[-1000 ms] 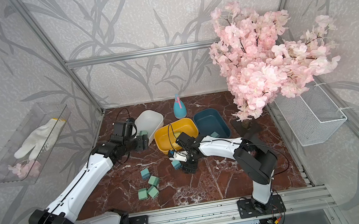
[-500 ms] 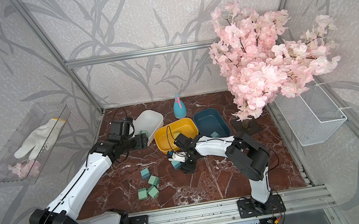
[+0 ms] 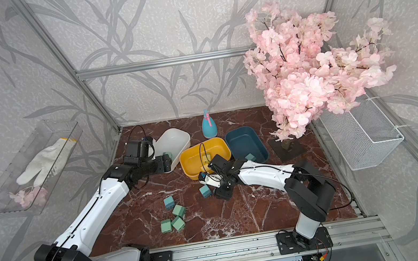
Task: Place the plugs by color into the storage box
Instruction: Pick up the plug from the center of the board.
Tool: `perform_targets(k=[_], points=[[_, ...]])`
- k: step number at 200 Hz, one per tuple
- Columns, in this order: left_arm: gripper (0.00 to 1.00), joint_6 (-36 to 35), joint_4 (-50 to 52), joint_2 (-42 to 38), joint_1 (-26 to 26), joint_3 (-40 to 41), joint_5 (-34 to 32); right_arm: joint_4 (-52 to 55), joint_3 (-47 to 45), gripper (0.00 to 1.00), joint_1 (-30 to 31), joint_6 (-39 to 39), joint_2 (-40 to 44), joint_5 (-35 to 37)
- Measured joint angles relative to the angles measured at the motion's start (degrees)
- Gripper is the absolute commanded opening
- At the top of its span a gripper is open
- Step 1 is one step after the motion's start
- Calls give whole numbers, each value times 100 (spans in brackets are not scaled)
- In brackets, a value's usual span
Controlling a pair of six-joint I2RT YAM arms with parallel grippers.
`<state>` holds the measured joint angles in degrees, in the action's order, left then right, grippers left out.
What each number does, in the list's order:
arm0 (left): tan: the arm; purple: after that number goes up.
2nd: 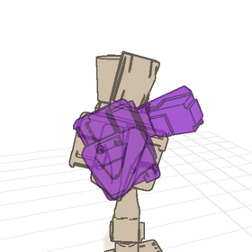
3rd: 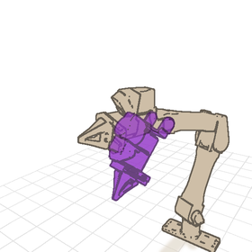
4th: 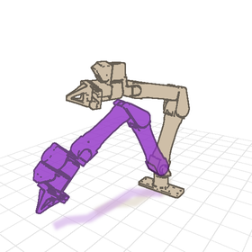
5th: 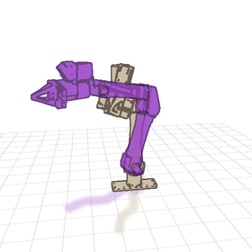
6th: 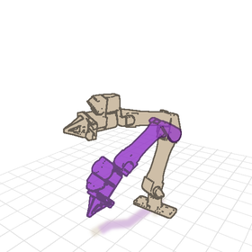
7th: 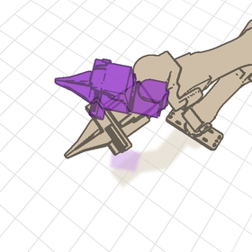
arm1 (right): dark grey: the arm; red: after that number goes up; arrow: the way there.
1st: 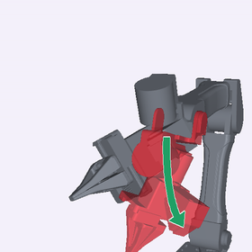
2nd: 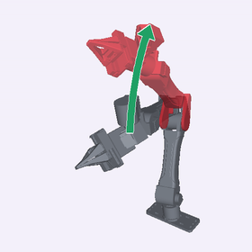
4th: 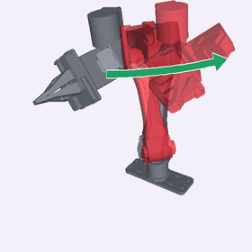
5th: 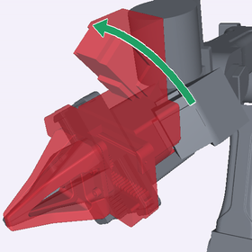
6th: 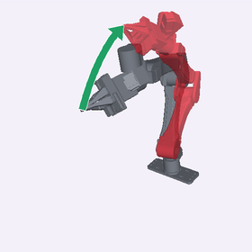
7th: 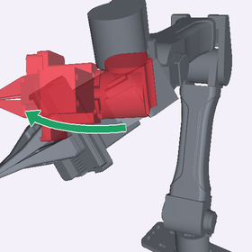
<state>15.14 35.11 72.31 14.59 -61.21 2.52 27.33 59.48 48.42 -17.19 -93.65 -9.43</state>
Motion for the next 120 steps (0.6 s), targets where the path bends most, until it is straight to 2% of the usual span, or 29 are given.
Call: perform_targets(k=[57, 91, 120], points=[[85, -59, -101, 0, -9, 15, 319, 146, -48, 47, -149, 765, 828, 557], [86, -61, -245, 120, -9, 26, 656, 162, 203, 47, -1064, 1318, 1005, 715], [86, -63, -267, 249, -9, 26, 909, 138, 555, 47, -1858, 1620, 671, 949]])
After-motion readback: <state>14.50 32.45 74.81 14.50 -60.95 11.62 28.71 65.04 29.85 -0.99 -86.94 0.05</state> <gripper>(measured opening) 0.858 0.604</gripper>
